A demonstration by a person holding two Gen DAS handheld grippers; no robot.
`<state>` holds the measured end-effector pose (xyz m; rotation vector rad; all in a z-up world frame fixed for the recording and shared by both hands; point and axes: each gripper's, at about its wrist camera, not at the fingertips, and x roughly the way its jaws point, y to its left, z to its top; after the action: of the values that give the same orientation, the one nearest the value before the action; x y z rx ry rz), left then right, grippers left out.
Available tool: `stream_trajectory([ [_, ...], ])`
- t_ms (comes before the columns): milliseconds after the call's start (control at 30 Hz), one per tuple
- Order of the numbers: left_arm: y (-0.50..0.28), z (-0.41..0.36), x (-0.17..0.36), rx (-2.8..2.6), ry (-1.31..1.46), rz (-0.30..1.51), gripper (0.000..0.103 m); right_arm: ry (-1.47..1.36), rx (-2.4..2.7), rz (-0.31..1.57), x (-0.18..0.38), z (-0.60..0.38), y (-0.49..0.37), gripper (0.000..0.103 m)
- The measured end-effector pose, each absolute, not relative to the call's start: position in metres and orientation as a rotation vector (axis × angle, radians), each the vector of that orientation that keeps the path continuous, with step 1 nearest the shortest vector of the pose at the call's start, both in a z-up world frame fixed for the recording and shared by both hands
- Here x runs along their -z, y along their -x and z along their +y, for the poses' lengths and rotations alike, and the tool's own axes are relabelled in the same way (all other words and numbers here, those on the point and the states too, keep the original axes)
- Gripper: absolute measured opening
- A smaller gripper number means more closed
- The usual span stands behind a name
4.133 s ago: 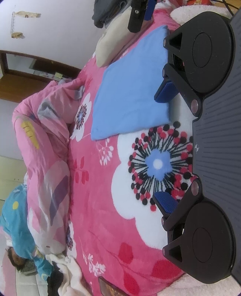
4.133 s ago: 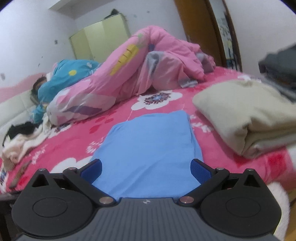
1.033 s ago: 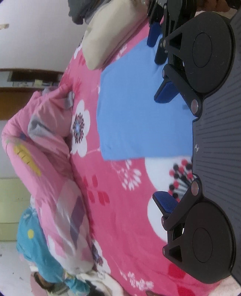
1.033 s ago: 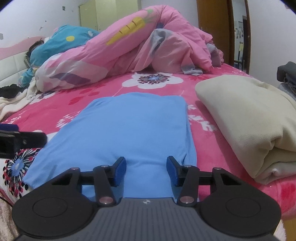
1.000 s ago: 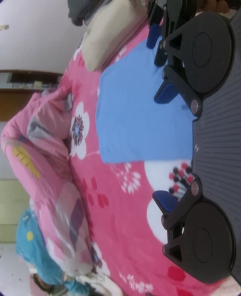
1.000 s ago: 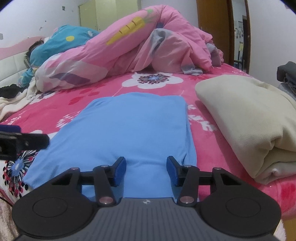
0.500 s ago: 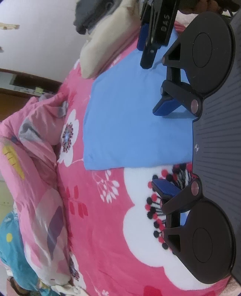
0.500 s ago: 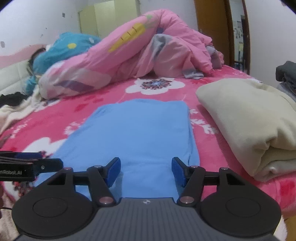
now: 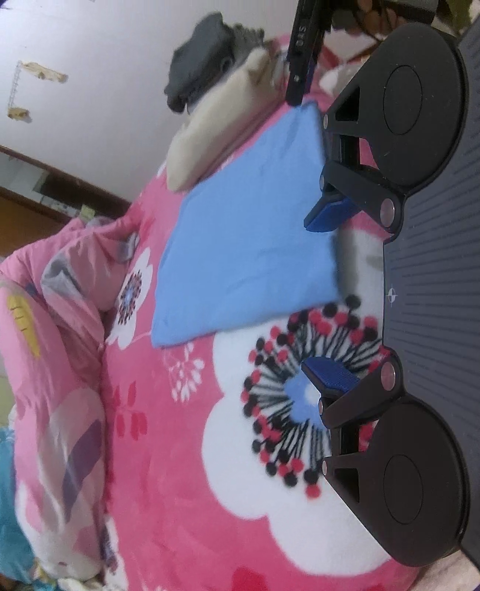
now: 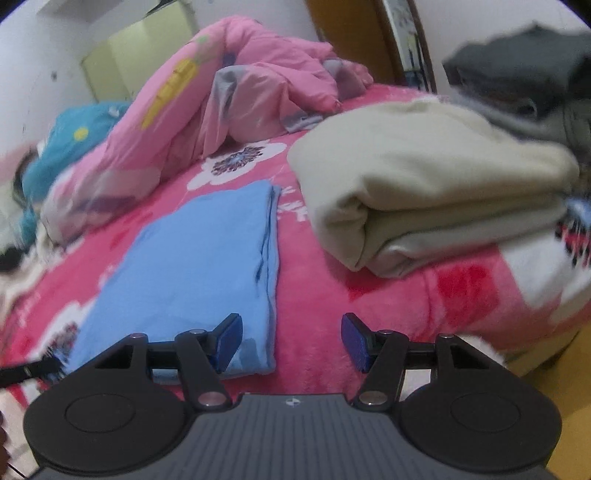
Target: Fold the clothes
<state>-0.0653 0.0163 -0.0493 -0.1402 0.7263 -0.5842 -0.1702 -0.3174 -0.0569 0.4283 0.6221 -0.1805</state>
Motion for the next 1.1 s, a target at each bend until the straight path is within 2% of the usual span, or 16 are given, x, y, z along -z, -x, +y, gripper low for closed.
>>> stream_trajectory([
  [133,0.068,0.011,0.050,0.579,0.110,0.725,0.075,-0.436,0.183,0.622,0.059,-0.317,0.170,0.061],
  [333,0.064,0.011,0.046,0.557,0.114,0.703,0.074,-0.342,0.160,0.555,0.049,-0.303,0.174,0.043],
  [400,0.059,0.004,0.043,0.559,0.099,0.697,0.070,-0.298,0.127,0.528,0.045,-0.293,0.169,0.038],
  [533,0.058,-0.021,0.038,0.606,0.033,0.637,0.067,-0.152,-0.007,0.486,0.043,-0.259,0.154,0.037],
  [633,0.058,-0.037,0.046,0.628,-0.037,0.646,0.066,-0.108,-0.028,0.541,0.056,-0.251,0.146,0.034],
  [733,0.059,-0.043,0.059,0.616,-0.100,0.685,0.065,-0.141,0.023,0.603,0.070,-0.266,0.151,0.015],
  [800,0.062,-0.040,0.060,0.613,-0.127,0.671,0.066,-0.180,0.057,0.609,0.067,-0.279,0.162,0.008],
  [967,0.058,-0.033,0.063,0.602,-0.094,0.706,0.070,-0.160,0.109,0.548,0.041,-0.287,0.175,0.010],
  [1100,0.057,-0.033,0.063,0.599,-0.088,0.713,0.071,-0.069,0.029,0.503,0.036,-0.262,0.146,0.010],
])
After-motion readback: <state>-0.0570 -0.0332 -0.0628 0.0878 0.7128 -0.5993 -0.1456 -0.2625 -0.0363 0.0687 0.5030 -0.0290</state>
